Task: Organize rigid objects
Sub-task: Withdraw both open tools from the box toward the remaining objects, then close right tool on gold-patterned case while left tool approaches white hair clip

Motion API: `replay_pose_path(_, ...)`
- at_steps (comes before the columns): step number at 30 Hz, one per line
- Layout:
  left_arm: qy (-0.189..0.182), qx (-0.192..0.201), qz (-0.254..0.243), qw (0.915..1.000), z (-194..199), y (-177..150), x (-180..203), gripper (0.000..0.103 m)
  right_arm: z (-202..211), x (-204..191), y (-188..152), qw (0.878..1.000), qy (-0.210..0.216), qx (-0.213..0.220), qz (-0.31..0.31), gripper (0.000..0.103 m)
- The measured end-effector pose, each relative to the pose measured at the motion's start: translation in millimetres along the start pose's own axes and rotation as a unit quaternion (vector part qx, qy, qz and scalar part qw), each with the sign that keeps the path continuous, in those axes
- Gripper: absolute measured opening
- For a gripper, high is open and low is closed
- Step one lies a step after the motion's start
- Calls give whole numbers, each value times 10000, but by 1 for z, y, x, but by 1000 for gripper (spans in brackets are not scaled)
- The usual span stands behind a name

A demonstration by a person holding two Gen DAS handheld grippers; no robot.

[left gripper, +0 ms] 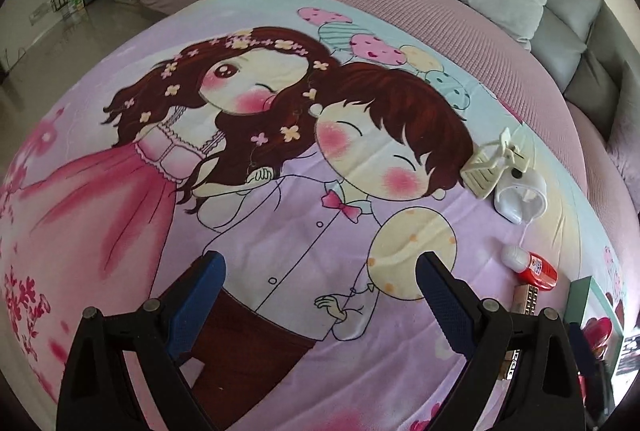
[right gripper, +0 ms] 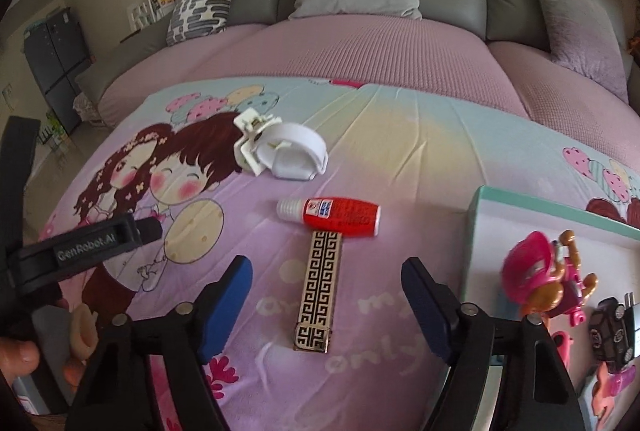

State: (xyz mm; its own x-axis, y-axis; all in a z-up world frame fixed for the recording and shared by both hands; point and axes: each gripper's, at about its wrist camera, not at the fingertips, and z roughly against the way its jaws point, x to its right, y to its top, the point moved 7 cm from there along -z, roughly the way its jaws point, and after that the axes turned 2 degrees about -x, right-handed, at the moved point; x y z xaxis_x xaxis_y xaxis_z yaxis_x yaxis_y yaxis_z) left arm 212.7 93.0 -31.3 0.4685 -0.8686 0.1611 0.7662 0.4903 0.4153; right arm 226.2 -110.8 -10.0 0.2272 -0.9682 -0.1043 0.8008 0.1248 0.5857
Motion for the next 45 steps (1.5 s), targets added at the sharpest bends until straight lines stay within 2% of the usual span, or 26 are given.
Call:
replay_pose_path(4,-102,62,-171,9998,0,2,10,96,-11,-2,-5,9999,-18,-148,-2,64)
replay_pose_path(6,-212,112,-299,9993,2,4,19,96,-17,0,-8,9997,-36,-238,-59,51)
replay_pose_path(11,-463,210,-590,9970,3,5,45,96,-24,7,-12,9993,-67,-350,-132,39)
replay_pose_path(13,-460,194,-724,9961,1,4,52,96,-24,7,-12,9992,-22,-358,-164,38)
replay_pose_path(15,-398,222,-853,9953,1,4,58,96,-24,6,-12,9992,37,-374,-162,33)
replay_pose_path(21,-362,212,-940,9947,-4,4,63,96,-28,6,-12,9989,62,-411,-207,32)
replay_pose_path(24,-325,220,-995,9943,-5,4,66,96,-29,13,-10,9984,24,-399,-391,23)
replay_pose_path(31,-583,133,-1018,9930,-17,11,79,96,-26,22,-6,9977,-31,-391,-552,22)
replay_pose_path(34,-627,310,-1202,9903,-13,20,87,96,-25,22,-5,9978,-24,-364,-546,22)
replay_pose_path(36,-775,488,-1214,9884,-8,28,93,96,-25,23,-4,9978,6,-349,-557,22)
replay_pose_path(39,-1112,539,-1271,9842,-6,38,105,96,-24,25,-4,9975,88,-340,-608,22)
replay_pose_path(41,-1085,667,-1414,9817,-4,45,113,95,-25,24,-4,9976,88,-345,-590,22)
replay_pose_path(43,-962,728,-1575,9801,-6,51,121,92,-26,23,-4,9977,85,-352,-566,22)
replay_pose_path(45,-969,712,-1610,9796,-9,59,127,83,-26,23,-4,9978,95,-356,-556,22)
